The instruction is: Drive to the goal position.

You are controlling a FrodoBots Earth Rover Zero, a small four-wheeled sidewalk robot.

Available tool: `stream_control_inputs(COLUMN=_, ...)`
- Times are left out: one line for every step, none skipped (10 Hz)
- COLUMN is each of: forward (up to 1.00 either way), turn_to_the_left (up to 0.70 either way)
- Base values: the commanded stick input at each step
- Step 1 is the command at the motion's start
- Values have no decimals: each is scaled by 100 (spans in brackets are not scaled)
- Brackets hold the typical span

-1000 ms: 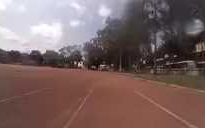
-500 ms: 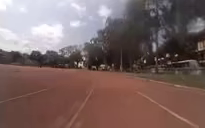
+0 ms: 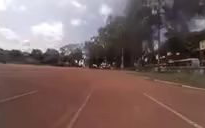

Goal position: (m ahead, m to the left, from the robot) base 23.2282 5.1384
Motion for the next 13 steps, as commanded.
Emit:
stream_control_inputs(forward=70, turn_to_the_left=0)
stream_control_inputs(forward=70, turn_to_the_left=0)
stream_control_inputs(forward=70, turn_to_the_left=0)
stream_control_inputs(forward=70, turn_to_the_left=0)
stream_control_inputs(forward=70, turn_to_the_left=0)
stream_control_inputs(forward=70, turn_to_the_left=0)
stream_control_inputs(forward=70, turn_to_the_left=0)
stream_control_inputs(forward=70, turn_to_the_left=0)
stream_control_inputs(forward=70, turn_to_the_left=0)
stream_control_inputs(forward=70, turn_to_the_left=0)
stream_control_inputs(forward=70, turn_to_the_left=0)
stream_control_inputs(forward=70, turn_to_the_left=0)
stream_control_inputs(forward=70, turn_to_the_left=0)
